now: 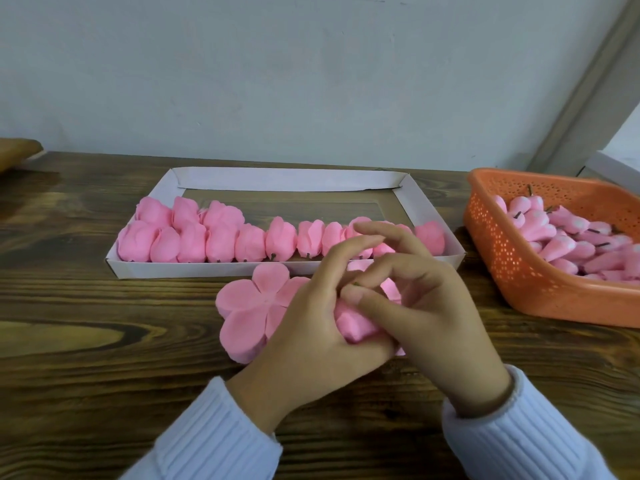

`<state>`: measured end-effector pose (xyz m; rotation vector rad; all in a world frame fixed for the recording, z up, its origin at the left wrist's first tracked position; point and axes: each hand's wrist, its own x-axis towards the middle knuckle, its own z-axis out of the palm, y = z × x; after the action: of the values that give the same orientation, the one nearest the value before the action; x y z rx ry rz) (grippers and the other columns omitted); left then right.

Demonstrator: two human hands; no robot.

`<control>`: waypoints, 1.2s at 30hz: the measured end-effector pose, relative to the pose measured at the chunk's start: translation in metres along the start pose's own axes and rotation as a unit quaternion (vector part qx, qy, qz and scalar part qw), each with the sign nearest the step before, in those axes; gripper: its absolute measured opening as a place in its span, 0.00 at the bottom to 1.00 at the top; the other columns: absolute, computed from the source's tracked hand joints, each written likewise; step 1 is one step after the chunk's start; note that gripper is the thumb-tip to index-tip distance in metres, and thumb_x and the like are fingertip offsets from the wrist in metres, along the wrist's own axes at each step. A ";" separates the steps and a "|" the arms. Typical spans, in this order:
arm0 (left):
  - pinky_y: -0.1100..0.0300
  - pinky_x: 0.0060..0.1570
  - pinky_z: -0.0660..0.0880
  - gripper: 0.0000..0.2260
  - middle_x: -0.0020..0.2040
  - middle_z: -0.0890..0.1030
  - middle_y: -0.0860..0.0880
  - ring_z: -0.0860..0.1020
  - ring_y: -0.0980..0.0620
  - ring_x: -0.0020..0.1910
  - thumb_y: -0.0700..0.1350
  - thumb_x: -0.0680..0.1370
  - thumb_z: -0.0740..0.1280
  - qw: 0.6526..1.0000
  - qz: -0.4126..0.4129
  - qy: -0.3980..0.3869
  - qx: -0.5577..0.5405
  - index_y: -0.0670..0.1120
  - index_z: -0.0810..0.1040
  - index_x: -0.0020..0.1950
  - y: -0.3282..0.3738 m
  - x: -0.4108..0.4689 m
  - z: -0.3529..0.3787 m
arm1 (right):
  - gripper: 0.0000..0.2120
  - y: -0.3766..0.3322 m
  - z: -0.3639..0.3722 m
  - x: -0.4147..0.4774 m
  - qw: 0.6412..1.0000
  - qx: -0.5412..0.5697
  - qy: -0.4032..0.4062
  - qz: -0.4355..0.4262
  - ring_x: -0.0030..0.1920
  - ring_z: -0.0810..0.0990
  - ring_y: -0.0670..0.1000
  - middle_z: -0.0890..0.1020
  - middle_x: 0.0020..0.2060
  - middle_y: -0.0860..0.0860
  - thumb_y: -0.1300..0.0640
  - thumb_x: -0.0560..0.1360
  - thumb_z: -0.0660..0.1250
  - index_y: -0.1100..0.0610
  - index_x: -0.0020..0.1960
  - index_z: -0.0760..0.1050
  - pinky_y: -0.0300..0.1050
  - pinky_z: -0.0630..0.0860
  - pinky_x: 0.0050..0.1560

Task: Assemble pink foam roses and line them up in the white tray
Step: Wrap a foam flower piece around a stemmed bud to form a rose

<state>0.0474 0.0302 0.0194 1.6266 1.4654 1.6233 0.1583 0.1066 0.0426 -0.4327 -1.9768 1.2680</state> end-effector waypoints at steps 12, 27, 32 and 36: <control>0.65 0.58 0.74 0.37 0.62 0.73 0.63 0.72 0.61 0.65 0.51 0.68 0.75 0.997 -0.038 -0.024 -0.058 0.63 0.59 0.71 -0.006 -0.002 0.002 | 0.09 0.006 -0.004 0.004 0.959 0.232 0.148 0.061 0.55 0.81 0.47 0.84 0.48 0.46 0.57 0.69 0.69 0.51 0.31 0.80 0.47 0.76 0.57; 0.61 0.49 0.79 0.38 0.49 0.81 0.53 0.82 0.55 0.49 0.30 0.67 0.73 1.000 0.007 -0.012 -0.008 0.57 0.63 0.69 -0.002 0.000 0.004 | 0.04 0.011 0.004 -0.003 0.999 0.039 0.030 0.006 0.65 0.74 0.46 0.80 0.55 0.44 0.51 0.64 0.74 0.50 0.33 0.81 0.51 0.69 0.66; 0.72 0.43 0.75 0.33 0.52 0.81 0.63 0.81 0.64 0.49 0.32 0.66 0.73 0.999 -0.037 0.003 -0.035 0.59 0.68 0.63 0.001 0.001 0.004 | 0.03 0.008 0.006 -0.004 0.994 0.099 0.052 0.003 0.64 0.76 0.47 0.81 0.55 0.46 0.53 0.64 0.73 0.48 0.32 0.80 0.39 0.73 0.59; 0.72 0.45 0.75 0.31 0.53 0.80 0.65 0.80 0.65 0.51 0.36 0.66 0.73 0.997 -0.061 0.022 -0.042 0.59 0.70 0.63 -0.001 0.002 0.009 | 0.07 0.010 0.005 -0.005 0.983 0.161 0.084 0.014 0.60 0.79 0.45 0.83 0.53 0.47 0.58 0.64 0.74 0.49 0.31 0.78 0.37 0.76 0.54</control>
<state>0.0547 0.0357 0.0176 1.4354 1.4669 1.6399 0.1566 0.1051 0.0306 -0.3937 -1.5940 1.4872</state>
